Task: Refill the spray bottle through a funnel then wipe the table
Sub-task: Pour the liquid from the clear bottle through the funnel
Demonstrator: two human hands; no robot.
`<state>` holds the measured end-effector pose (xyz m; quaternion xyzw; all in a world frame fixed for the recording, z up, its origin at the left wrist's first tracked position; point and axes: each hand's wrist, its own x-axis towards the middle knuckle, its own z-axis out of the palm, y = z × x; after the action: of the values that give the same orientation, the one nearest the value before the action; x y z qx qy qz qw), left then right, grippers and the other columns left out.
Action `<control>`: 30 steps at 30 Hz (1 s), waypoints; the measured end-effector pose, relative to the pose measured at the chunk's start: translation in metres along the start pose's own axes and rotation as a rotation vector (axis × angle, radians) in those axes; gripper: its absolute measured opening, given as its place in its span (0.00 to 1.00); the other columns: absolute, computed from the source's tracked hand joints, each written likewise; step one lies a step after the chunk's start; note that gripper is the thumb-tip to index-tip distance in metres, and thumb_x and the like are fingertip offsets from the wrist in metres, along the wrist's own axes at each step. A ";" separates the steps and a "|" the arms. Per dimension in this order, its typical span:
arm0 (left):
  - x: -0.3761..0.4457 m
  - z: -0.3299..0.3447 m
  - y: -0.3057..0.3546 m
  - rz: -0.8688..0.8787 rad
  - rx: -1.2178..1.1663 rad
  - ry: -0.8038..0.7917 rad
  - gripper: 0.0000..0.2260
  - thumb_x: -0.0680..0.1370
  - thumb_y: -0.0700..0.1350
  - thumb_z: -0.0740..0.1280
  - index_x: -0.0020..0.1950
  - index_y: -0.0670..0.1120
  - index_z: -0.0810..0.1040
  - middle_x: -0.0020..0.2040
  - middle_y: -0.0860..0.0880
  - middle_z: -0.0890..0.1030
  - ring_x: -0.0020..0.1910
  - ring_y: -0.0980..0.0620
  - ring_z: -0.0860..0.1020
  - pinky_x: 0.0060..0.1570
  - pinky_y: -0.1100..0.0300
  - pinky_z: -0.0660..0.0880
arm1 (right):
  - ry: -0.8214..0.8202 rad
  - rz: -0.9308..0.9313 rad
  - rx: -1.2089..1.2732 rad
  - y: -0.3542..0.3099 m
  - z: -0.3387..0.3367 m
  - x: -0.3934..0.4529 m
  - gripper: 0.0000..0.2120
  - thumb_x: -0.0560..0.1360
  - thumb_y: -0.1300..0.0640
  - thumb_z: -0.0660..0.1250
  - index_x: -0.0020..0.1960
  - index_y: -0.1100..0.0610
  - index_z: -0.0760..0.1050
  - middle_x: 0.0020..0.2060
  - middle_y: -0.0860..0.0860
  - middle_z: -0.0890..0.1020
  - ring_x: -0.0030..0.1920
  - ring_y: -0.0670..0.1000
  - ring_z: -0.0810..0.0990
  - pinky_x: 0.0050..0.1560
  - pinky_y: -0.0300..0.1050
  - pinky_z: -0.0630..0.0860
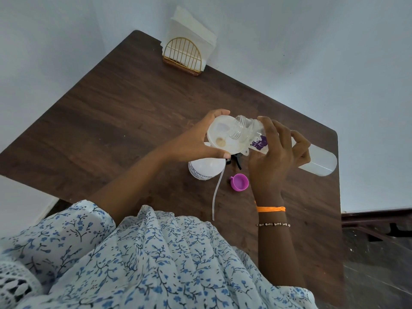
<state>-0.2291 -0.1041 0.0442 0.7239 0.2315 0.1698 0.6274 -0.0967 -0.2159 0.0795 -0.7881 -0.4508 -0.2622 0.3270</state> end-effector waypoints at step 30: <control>0.000 0.000 0.003 -0.007 0.014 0.002 0.40 0.65 0.53 0.75 0.70 0.61 0.56 0.62 0.69 0.64 0.60 0.72 0.66 0.50 0.78 0.69 | -0.028 0.013 -0.012 -0.001 -0.001 0.000 0.25 0.62 0.69 0.71 0.56 0.52 0.79 0.53 0.47 0.82 0.57 0.51 0.64 0.51 0.54 0.63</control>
<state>-0.2285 -0.1043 0.0471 0.7274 0.2360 0.1667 0.6225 -0.0977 -0.2167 0.0802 -0.7967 -0.4483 -0.2519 0.3176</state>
